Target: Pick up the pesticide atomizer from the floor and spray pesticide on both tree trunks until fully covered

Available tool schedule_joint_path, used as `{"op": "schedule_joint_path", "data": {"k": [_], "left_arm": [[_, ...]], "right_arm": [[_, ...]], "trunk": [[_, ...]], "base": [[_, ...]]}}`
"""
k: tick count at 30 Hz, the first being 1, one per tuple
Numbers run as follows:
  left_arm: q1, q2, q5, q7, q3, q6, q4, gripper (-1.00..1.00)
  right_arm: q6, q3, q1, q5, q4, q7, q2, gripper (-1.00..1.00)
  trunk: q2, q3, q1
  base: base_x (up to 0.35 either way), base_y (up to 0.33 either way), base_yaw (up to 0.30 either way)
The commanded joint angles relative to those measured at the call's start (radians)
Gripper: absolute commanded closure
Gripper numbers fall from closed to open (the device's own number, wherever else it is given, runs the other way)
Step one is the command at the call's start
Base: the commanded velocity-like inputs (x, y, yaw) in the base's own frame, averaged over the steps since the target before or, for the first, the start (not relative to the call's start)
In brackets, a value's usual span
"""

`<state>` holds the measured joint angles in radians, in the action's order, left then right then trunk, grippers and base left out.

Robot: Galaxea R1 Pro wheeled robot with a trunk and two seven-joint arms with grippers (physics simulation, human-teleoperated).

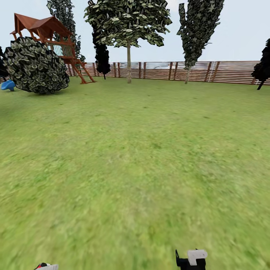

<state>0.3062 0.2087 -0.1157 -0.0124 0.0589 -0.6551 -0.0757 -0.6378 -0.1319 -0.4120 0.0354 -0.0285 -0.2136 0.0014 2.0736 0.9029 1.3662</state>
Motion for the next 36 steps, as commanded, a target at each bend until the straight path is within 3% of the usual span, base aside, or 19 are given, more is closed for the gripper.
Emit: {"op": "schedule_joint_path", "data": {"k": [1,36], "left_arm": [[0.001,-0.001,0.001,0.002,0.006,-0.003,0.001,1.0],[0.001,0.0,0.001,0.003,0.006,-0.004,0.001,1.0]], "right_arm": [[0.0,-0.008,-0.001,0.004,0.001,-0.01,0.0,-1.0],[0.0,-0.008,-0.001,0.004,0.001,-0.01,0.0,-1.0]], "trunk": [[0.0,0.001,0.0],[0.0,0.001,0.0]], "base": [[0.34,0.0,0.0],[0.34,0.0,0.0]]}}
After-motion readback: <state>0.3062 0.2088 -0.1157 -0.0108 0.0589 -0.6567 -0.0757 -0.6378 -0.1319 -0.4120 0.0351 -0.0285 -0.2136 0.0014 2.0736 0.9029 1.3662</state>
